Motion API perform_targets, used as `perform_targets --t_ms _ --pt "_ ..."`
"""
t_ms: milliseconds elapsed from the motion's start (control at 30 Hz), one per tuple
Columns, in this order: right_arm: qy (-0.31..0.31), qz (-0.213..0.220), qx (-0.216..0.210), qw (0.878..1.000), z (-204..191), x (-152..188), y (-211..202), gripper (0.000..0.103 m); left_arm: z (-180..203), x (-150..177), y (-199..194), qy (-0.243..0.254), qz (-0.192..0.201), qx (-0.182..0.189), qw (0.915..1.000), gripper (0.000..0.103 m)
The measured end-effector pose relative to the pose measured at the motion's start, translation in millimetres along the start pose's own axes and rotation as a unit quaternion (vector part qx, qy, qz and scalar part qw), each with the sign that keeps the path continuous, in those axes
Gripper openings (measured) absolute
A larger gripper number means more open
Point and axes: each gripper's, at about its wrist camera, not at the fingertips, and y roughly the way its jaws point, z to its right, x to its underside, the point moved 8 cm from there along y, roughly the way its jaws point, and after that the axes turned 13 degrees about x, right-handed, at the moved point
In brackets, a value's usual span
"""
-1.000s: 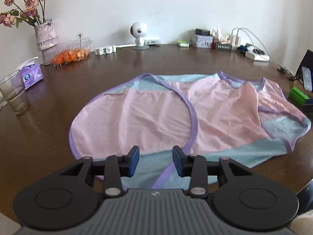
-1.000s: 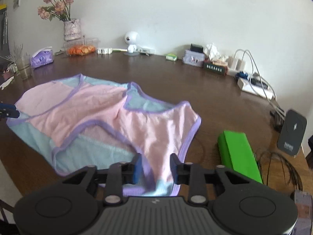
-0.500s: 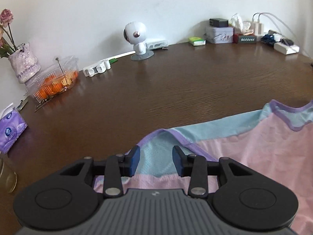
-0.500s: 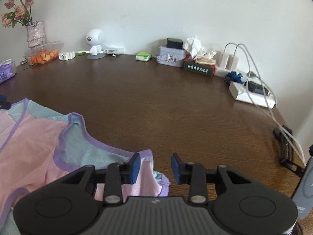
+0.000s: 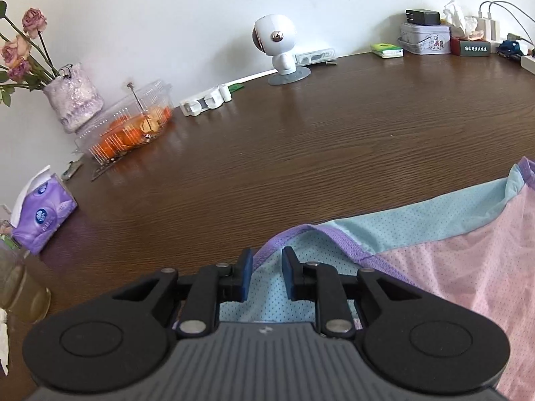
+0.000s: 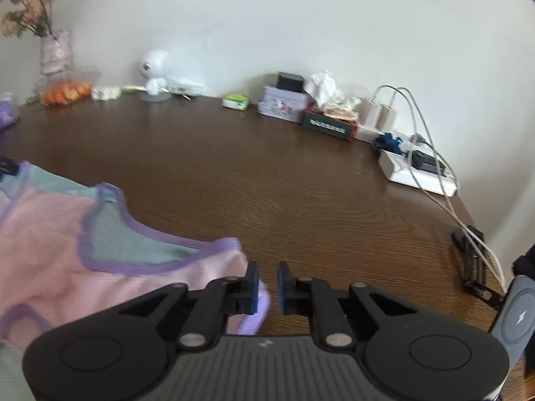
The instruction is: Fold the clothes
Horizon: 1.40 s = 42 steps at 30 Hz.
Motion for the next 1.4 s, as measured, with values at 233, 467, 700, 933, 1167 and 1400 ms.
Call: perform_targets --t_ms 233,467,700,933,1167,1400 --pt "-0.050 -0.028 -0.047 0.997 -40 39 -21 0.014 19 -3 -44 -0.026 0.025 0.059 0.9976 0.022" --pt "-0.023 0.000 -0.049 0.999 -28 40 -50 0.012 65 45 -97 -0.038 0.022 0.113 0.9926 0.029" --pt "-0.062 -0.010 -0.110 0.992 -64 70 -66 0.023 93 88 -129 -0.062 0.010 0.145 0.9873 0.031" --pt "-0.014 -0.010 -0.093 0.996 -36 74 -74 0.001 87 98 -129 -0.063 0.008 0.132 0.9891 0.032" --pt "-0.042 0.016 -0.097 0.994 -51 71 -84 0.032 87 98 -130 -0.058 0.012 0.129 0.9899 0.033" --pt "-0.078 0.021 -0.093 0.992 -77 67 -67 0.010 85 100 -129 -0.060 0.014 0.129 0.9898 0.035"
